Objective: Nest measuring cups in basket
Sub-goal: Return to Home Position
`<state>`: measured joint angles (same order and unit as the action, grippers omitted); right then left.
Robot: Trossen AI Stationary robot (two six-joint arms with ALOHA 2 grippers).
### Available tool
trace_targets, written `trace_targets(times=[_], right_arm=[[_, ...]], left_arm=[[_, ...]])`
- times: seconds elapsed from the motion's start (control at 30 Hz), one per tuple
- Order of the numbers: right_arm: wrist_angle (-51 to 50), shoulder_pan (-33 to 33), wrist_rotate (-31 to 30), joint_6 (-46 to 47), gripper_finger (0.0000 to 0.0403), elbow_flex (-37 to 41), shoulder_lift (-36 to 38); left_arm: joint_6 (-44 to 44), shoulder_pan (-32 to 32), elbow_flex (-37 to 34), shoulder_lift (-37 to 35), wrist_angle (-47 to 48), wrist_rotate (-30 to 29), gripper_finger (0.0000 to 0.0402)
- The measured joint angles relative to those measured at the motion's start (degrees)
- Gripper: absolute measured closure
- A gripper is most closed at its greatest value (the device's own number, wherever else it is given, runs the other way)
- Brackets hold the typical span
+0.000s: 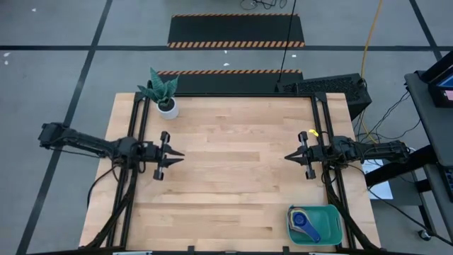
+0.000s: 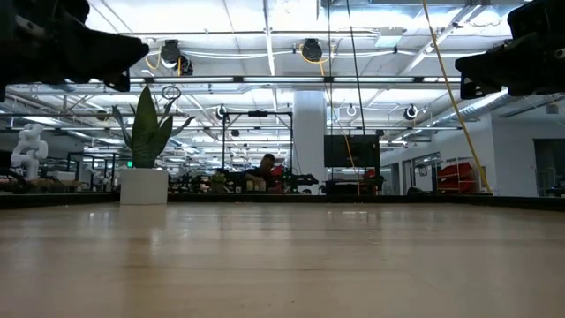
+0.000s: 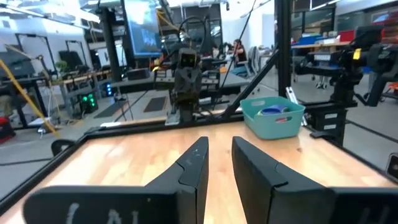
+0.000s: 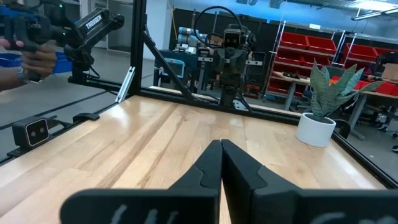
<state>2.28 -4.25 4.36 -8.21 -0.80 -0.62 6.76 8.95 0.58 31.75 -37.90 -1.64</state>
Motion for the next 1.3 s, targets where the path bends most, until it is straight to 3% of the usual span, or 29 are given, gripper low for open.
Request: trace_targets(times=[0.43, 0.63, 0.97, 1.17, 1.3], right_arm=[[0.0, 0.0, 0.0, 0.01, 0.0403, 0.0, 0.0], [0.02, 0.0, 0.0, 0.02, 0.0403, 0.0, 0.0], [0.02, 0.0, 0.0, 0.01, 0.0403, 0.0, 0.01], [0.02, 0.0, 0.0, 0.02, 0.0403, 0.0, 0.01], [0.02, 0.0, 0.0, 0.02, 0.0403, 0.0, 0.0]], left_arm=[[-1.22, -5.74, 0.0, -1.93, 4.25, 1.81, 0.0325], [-1.5, -7.82, 0.0, -7.1, 7.52, 6.14, 0.0325], [1.55, -12.75, 0.0, -18.19, 12.82, 6.48, 0.0325], [0.0, -16.98, 0.0, -22.54, 15.73, 13.8, 0.0325], [-0.28, -18.98, 0.0, -23.36, 21.63, 14.72, 0.0325]])
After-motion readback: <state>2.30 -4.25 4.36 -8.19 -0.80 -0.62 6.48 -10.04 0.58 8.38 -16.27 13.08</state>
